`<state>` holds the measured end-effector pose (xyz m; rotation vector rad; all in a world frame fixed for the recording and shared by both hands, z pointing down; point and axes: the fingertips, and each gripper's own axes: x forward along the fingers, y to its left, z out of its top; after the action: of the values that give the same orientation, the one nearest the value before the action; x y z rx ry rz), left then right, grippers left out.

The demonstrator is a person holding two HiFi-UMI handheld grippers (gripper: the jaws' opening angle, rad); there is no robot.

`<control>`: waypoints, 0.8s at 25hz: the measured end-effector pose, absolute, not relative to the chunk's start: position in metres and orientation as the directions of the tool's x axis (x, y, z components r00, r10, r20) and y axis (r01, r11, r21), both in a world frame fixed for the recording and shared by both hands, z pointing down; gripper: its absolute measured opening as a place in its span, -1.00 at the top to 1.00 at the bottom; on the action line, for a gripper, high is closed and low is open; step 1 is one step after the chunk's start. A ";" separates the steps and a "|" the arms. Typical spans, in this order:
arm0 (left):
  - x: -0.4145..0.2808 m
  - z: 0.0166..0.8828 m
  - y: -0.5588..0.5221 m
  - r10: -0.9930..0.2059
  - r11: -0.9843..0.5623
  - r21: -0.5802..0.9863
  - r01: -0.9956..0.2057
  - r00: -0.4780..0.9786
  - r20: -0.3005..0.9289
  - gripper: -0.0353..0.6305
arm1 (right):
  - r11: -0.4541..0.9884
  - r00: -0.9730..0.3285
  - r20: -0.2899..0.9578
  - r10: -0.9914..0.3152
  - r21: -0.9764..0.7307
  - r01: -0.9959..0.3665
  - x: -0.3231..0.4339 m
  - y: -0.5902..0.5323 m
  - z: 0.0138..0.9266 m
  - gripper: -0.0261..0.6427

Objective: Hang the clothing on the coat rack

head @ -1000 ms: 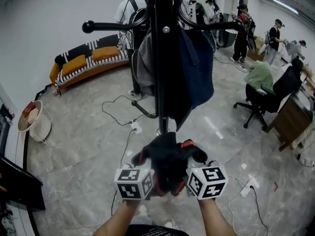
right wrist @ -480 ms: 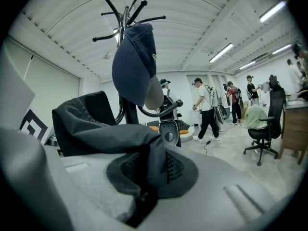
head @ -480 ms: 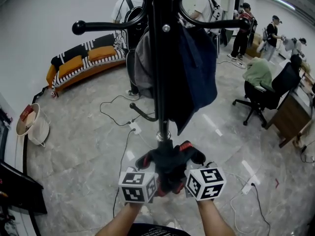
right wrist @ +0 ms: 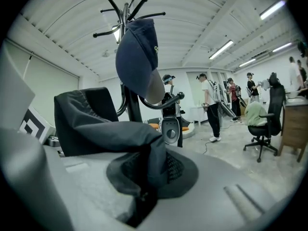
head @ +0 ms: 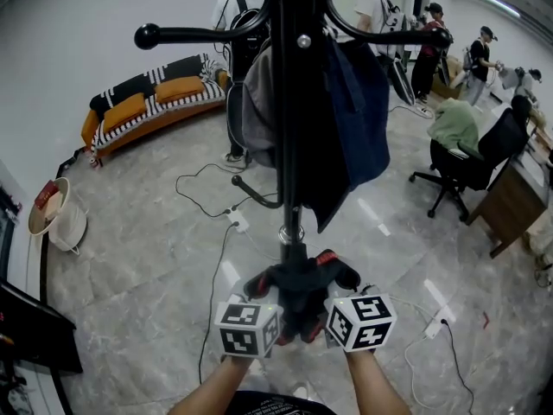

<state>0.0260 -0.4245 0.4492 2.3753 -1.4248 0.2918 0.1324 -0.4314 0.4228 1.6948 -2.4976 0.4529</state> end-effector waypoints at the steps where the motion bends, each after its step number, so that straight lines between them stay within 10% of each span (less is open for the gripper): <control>1: 0.026 0.450 -0.424 -0.807 -0.433 0.195 -0.880 0.475 0.351 0.82 | 0.341 -0.381 0.240 -0.893 -0.192 -0.920 0.132 -0.431 0.423 0.84; 20: 0.037 0.464 -0.407 -0.781 -0.472 0.193 -0.860 0.510 0.360 0.82 | 0.368 -0.389 0.281 -0.877 -0.126 -0.921 0.129 -0.409 0.444 0.83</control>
<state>0.0369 -0.4072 0.4640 2.4085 -1.3655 0.3157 0.1288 -0.4088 0.4444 1.6310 -2.4566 0.3937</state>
